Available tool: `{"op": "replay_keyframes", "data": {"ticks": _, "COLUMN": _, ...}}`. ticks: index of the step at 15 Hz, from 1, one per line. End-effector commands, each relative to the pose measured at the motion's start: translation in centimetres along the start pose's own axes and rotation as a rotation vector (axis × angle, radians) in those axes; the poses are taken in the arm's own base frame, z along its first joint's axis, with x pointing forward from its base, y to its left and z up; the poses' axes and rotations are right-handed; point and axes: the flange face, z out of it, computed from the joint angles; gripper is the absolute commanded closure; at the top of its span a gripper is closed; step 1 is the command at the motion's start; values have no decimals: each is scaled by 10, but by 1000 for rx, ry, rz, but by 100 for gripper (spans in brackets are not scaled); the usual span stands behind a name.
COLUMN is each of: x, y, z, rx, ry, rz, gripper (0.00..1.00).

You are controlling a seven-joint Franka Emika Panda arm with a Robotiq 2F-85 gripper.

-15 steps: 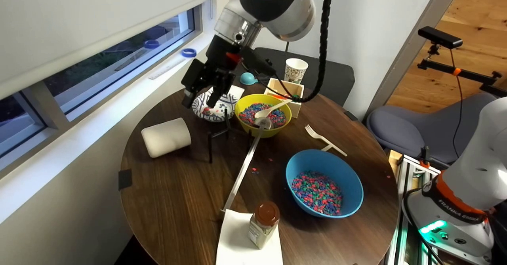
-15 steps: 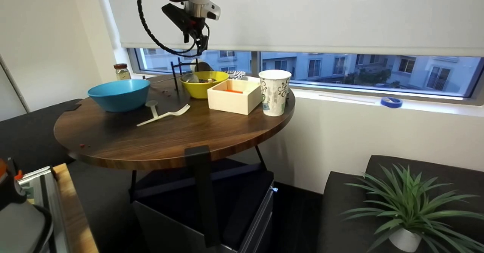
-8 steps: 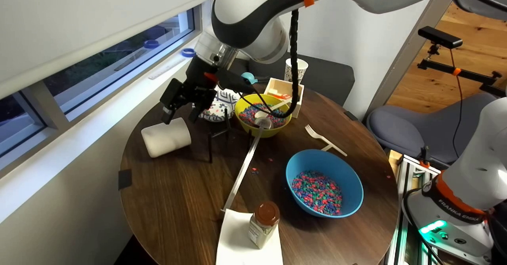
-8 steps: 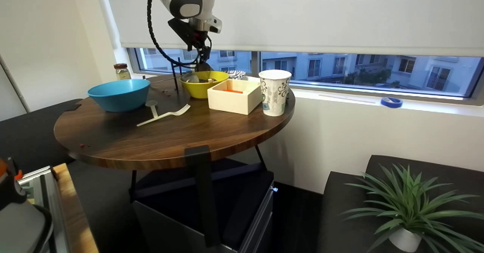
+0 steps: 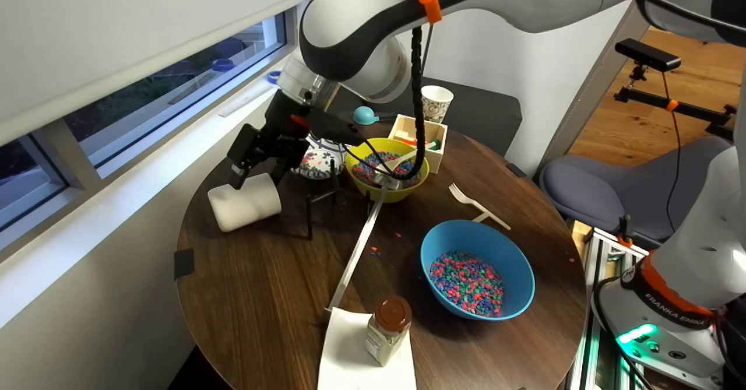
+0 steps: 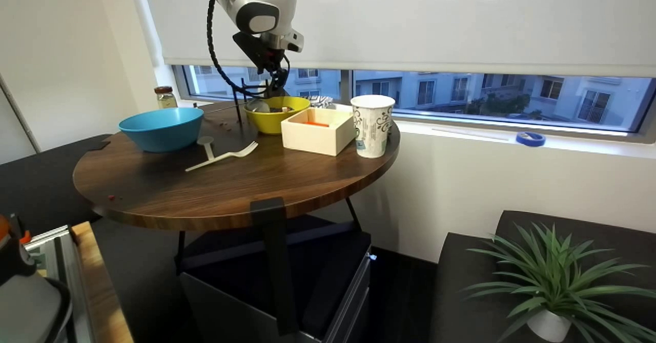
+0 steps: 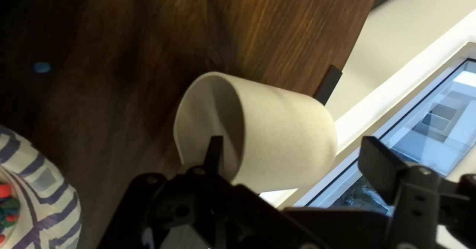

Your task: Put the cup upright

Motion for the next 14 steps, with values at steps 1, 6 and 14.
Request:
{"op": "replay_keyframes", "data": {"ticks": 1, "x": 5, "y": 4, "z": 3, "rx": 26, "ry": 12, "rz": 6, "gripper": 34}}
{"op": "replay_keyframes", "data": {"ticks": 6, "x": 6, "y": 14, "z": 0, "rx": 32, "ry": 14, "rz": 26, "gripper": 78}}
{"op": "replay_keyframes", "data": {"ticks": 14, "x": 5, "y": -5, "z": -10, "rx": 69, "ry": 19, "rz": -22, "gripper": 96}}
